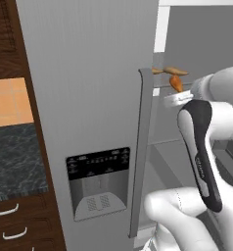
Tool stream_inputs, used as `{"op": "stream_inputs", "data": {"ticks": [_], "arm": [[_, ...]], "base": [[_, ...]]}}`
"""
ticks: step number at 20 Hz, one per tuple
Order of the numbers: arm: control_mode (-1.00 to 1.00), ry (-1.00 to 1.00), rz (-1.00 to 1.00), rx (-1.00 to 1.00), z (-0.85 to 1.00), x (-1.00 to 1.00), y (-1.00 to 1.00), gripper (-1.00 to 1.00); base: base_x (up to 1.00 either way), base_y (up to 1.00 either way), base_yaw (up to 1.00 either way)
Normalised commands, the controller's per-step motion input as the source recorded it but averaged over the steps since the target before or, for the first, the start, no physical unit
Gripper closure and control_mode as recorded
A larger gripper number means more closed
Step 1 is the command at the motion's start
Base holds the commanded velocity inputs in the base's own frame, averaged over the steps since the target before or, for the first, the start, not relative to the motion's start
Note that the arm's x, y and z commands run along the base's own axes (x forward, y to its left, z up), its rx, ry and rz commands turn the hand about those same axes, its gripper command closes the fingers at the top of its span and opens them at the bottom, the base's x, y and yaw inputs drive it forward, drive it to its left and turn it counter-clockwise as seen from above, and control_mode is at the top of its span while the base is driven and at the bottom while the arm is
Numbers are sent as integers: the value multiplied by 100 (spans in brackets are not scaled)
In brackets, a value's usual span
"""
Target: Place one sweet potato and one chicken drumstick in each tupperware on the nearby counter, to pack two identical lunches.
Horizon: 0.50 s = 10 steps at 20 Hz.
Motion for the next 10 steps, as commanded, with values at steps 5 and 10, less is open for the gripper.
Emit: {"op": "stream_inputs", "data": {"ticks": [5, 10], "arm": [[-100, 9, -3, 0, -14, -100, 0, 100], [-100, 6, -1, 0, -34, -100, 0, 100]], "base": [[0, 0, 0], [0, 0, 0]]}}
